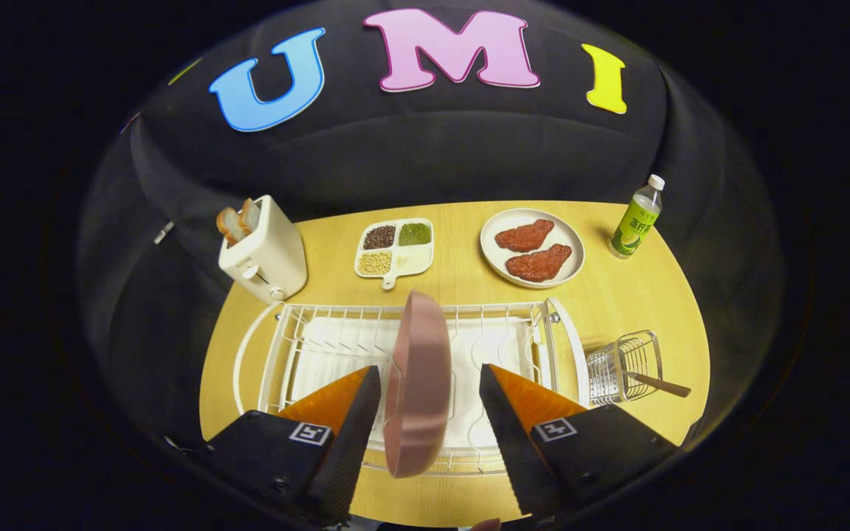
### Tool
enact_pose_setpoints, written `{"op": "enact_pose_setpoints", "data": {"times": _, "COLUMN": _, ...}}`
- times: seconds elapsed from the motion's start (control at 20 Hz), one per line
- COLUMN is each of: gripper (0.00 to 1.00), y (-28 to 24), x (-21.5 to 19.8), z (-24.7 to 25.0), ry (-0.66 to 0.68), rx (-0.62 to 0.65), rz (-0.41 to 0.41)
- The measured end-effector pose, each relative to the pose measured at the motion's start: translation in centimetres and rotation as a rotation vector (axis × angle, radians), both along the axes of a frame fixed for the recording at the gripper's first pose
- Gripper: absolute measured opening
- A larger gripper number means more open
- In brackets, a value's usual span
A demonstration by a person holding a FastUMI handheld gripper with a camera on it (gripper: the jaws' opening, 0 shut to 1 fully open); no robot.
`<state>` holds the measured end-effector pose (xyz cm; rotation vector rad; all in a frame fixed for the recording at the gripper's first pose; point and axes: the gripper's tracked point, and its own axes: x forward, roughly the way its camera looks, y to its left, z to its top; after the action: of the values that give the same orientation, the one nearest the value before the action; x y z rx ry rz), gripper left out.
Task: Take the plate from the dish rack, then take the spoon from the basket and place it into the plate.
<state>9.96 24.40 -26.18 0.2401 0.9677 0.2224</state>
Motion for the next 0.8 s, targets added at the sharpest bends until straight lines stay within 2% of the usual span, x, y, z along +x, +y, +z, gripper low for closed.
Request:
{"op": "enact_pose_setpoints", "data": {"times": 0.15, "gripper": 0.7, "y": -0.1, "x": 0.4, "z": -1.8, "ry": 0.042, "rx": -0.078, "rz": -0.071}}
{"op": "enact_pose_setpoints", "data": {"times": 0.3, "gripper": 0.34, "y": -0.7, "x": -0.6, "z": -3.5, "ry": 0.107, "rx": -0.177, "rz": -0.122}}
{"op": "enact_pose_setpoints", "data": {"times": 0.6, "gripper": 0.3, "y": -0.1, "x": -0.7, "z": -1.9, "ry": 0.081, "rx": -0.317, "rz": -0.054}}
{"op": "enact_pose_setpoints", "data": {"times": 0.8, "gripper": 0.3, "y": -0.8, "x": 0.6, "z": 0.5, "ry": -0.002, "rx": -0.437, "rz": 0.0}}
